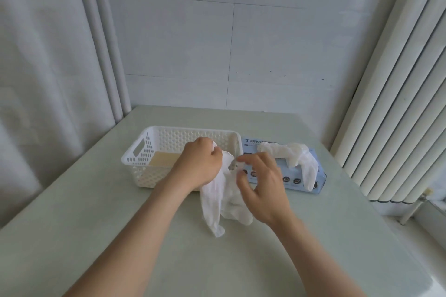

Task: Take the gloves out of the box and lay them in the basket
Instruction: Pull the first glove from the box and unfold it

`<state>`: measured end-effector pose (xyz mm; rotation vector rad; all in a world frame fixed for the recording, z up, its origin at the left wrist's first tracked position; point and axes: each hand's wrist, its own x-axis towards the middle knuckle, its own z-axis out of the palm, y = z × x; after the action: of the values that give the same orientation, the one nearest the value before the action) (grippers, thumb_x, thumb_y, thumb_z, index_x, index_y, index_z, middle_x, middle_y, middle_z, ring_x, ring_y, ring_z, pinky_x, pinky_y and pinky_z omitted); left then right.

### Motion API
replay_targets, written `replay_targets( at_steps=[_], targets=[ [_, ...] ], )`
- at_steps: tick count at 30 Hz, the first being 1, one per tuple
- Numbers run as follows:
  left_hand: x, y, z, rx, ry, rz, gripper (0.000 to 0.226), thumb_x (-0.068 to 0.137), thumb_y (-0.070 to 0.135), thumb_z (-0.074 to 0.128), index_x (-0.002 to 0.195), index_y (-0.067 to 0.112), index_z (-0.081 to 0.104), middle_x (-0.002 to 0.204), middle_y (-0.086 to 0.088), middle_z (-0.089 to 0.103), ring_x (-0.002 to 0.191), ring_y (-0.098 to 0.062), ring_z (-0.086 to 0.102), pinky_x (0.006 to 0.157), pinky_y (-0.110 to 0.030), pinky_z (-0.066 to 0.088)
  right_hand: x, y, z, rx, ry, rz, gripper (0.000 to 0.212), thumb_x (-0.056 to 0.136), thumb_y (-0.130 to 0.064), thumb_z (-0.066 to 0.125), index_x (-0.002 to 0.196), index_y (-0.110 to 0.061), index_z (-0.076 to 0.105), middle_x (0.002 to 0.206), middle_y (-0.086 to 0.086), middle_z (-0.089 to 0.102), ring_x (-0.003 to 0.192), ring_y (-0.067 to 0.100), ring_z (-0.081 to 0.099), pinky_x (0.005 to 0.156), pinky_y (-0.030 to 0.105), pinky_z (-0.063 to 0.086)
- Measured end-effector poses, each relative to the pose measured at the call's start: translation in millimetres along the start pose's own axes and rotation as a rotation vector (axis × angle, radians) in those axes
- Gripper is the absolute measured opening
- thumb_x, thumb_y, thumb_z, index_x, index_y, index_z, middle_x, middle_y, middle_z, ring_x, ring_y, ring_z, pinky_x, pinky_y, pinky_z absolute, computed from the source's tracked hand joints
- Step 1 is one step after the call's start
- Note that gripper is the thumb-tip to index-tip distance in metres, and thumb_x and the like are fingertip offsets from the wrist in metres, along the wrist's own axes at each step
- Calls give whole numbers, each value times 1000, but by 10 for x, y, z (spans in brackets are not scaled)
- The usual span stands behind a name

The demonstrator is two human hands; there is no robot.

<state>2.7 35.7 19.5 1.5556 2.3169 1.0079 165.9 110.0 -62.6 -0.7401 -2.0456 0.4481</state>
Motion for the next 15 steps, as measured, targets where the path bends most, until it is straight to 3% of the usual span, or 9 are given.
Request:
replay_targets(
  at_steps=[2,5,10,13,15],
  targets=[
    [-7,54,-22,-10,-52,-13,32,103,18,41,71,10,36,67,-6,43,61,-22,38,52,-35,26,-34,-11,62,-45,-99,34,35,93,-47,52,117,-31,71,113,-8,49,110,14,51,98,39,38],
    [-31,106,-47,-56,-116,-41,31,102,19,41,73,13,35,68,-3,40,62,-21,36,56,-33,26,-30,-67,44,-13,-81,75,32,90,-47,50,103,-32,74,115,-9,46,111,14,45,95,35,31],
    [-38,172,-137,-405,-200,-97,26,92,31,47,78,9,49,73,-6,50,68,-20,51,67,-36,39,105,-239,-69,215,-7,195,16,89,-51,61,84,-38,69,105,-20,62,116,14,56,104,47,43],
    [-27,230,-214,-512,-199,-115,32,94,31,51,88,0,57,78,-8,59,71,-22,61,68,-36,46,227,-357,-99,343,25,181,20,98,-36,71,79,-32,68,81,-16,69,87,9,64,83,33,49],
    [-12,256,-262,-506,-155,-118,28,92,33,51,78,9,50,75,-7,48,69,-21,50,69,-37,39,306,-450,-143,455,43,223,18,100,-21,70,81,-18,71,73,-2,68,72,9,62,70,27,48]
  ],
)
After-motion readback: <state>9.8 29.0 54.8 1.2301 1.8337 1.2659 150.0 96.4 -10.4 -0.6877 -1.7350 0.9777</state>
